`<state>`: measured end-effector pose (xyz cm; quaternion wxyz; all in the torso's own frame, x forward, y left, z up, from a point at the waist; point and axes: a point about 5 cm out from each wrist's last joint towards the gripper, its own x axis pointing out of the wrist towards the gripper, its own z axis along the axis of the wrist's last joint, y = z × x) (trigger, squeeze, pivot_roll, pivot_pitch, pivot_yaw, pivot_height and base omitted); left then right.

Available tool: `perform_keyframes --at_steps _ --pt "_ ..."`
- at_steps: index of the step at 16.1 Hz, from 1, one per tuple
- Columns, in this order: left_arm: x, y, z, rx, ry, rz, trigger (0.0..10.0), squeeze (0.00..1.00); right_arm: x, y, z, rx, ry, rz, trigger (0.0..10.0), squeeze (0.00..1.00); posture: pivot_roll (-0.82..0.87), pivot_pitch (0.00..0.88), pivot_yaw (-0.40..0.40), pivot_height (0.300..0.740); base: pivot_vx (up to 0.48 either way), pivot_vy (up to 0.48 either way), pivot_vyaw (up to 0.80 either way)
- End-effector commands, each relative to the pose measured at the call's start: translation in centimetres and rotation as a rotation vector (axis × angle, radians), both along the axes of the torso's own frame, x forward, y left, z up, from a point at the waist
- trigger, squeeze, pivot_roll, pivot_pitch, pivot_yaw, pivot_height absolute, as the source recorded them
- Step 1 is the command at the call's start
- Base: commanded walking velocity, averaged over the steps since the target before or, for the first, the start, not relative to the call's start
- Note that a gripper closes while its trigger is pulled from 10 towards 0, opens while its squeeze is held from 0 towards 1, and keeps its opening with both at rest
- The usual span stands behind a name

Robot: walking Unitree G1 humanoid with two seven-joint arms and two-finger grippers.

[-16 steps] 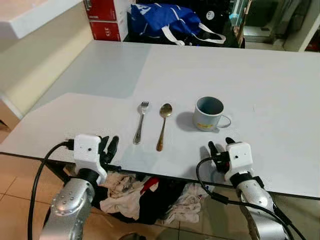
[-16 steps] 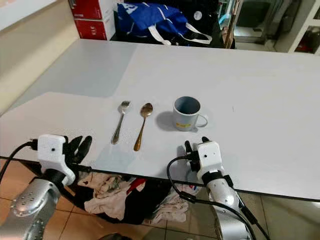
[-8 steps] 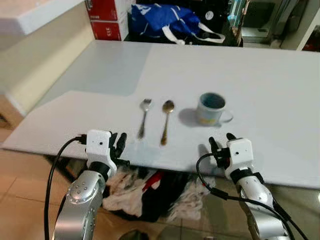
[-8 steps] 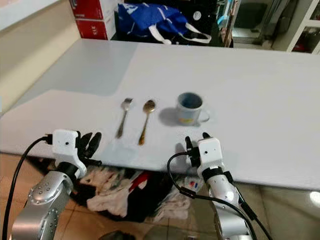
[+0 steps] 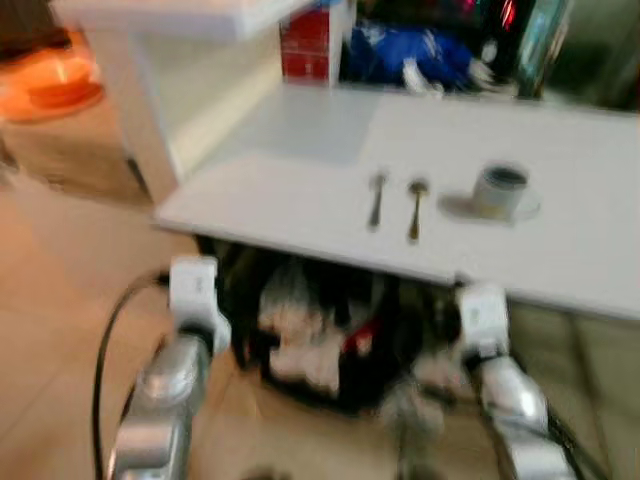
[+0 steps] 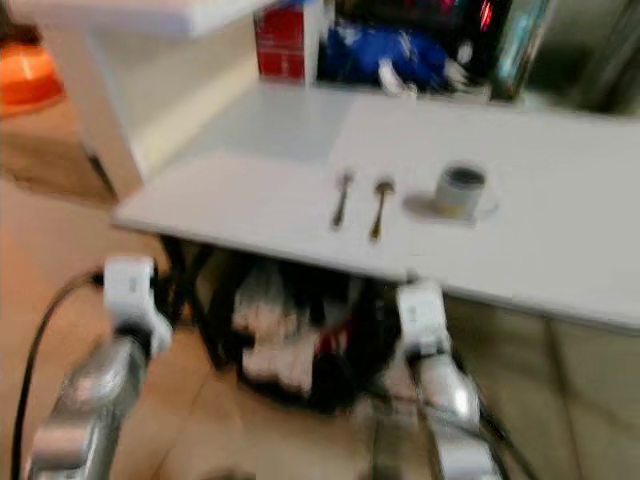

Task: Setting the table

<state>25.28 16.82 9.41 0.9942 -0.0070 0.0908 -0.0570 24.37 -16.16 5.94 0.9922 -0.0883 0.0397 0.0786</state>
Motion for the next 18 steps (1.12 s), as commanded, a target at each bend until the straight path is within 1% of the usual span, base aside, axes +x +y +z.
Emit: perform_keyframes --at_steps 1,2,3,6,7,8,9,11,14,18 --pt "0.6 -0.2 0.4 0.001 -0.022 0.005 10.0 0.0 0.5 -0.3 0.7 -0.006 -0.025 -0.002 10.0 0.0 -0.12 0.0 0.062 0.731 0.0 0.0 0.0" --pt "0.7 -0.3 0.5 0.004 -0.026 0.001 10.0 0.0 0.5 -0.4 0.7 -0.007 -0.024 -0.002 10.0 0.0 -0.12 0.0 0.062 0.731 0.0 0.0 0.0" --pt "1.2 -0.5 0.6 0.002 -0.032 0.0 10.0 0.0 0.6 -0.3 0.7 -0.008 -0.025 -0.001 10.0 0.0 -0.12 0.0 0.068 0.731 0.0 0.0 0.0" --pt "1.7 -0.8 1.0 -0.013 -0.047 -0.012 10.0 0.0 0.6 -0.4 0.8 -0.006 -0.03 -0.007 10.0 0.0 -0.12 0.0 0.065 0.731 0.0 0.0 0.0" --pt "2.0 -0.8 1.2 -0.007 -0.06 -0.009 10.0 0.0 0.6 -0.4 1.0 0.005 -0.037 -0.007 10.0 0.0 -0.12 0.003 0.064 0.731 0.0 0.48 0.0" --pt "2.1 -0.8 1.3 -0.02 -0.061 -0.005 10.0 0.0 0.7 -0.4 1.0 0.013 -0.036 -0.008 10.0 0.0 -0.12 0.007 0.064 0.731 0.0 0.48 0.0" --pt "2.1 -0.8 1.3 -0.019 -0.062 -0.005 10.0 0.0 0.8 -0.4 1.0 0.007 -0.034 -0.007 10.0 0.0 -0.12 0.007 0.064 0.731 0.0 0.48 0.0" --pt "2.1 -0.8 1.2 -0.033 -0.061 0.0 10.0 0.0 0.9 -0.4 1.0 0.007 -0.031 -0.016 10.0 0.0 -0.13 0.01 0.064 0.731 0.0 0.48 -0.8" --pt "2.1 -0.8 1.2 -0.046 -0.056 0.009 10.0 0.0 0.9 -0.5 1.0 0.005 -0.032 -0.013 10.0 0.0 -0.12 0.013 0.058 0.731 0.0 0.48 0.0" --pt "2.4 -0.3 1.1 -0.069 -0.041 0.058 10.0 0.0 0.9 -0.4 1.1 0.005 -0.032 -0.008 10.0 0.0 -0.12 0.014 0.056 0.731 0.0 0.48 0.0"
